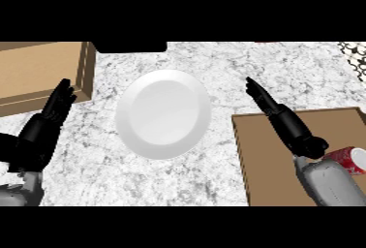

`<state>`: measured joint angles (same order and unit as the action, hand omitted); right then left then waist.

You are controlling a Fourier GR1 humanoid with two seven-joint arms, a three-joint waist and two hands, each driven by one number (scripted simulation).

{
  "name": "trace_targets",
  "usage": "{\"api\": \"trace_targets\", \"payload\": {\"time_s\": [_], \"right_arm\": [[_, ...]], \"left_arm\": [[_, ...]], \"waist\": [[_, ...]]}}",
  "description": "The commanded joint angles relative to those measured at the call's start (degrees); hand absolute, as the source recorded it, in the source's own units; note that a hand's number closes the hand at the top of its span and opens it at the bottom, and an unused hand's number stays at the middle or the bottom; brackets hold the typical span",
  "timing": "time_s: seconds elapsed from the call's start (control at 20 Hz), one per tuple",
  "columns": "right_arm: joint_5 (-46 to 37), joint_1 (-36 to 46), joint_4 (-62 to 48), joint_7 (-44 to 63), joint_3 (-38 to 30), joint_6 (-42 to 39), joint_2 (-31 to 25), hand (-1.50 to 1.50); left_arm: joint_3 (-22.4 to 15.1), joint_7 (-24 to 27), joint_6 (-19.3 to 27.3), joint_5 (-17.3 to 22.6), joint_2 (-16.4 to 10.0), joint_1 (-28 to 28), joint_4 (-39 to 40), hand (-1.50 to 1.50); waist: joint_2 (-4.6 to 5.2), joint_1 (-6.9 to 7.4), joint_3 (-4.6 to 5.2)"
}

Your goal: Pick the can from the tray and place it in the plate

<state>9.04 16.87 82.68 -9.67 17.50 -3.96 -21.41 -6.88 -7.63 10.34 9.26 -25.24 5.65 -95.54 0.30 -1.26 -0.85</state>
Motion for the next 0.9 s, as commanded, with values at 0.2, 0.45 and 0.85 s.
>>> {"api": "trace_targets", "payload": {"time_s": [0.2, 0.45, 0.85], "right_arm": [[29.62, -4.8, 3.53, 2.76, -21.13, -3.74, 2.28, -1.5], [23.78, -11.2, 2.87, -1.2, -35.23, 9.91, -4.94, -1.5], [34.78, -33.18, 21.82, -1.84, -46.3, 2.98, -1.17, -1.5]], "left_arm": [[2.99, 4.01, 2.34, -6.63, -4.79, -5.55, 4.08, 0.0], [3.78, 9.07, 2.13, -6.98, -4.44, -10.87, 7.45, 0.0], [3.28, 14.93, 1.11, -8.71, -2.16, -14.16, 8.42, 0.0]], "waist": [[-0.73, -1.72, 0.58], [-0.87, -2.54, 0.96], [-0.62, -0.12, 0.88]]}}
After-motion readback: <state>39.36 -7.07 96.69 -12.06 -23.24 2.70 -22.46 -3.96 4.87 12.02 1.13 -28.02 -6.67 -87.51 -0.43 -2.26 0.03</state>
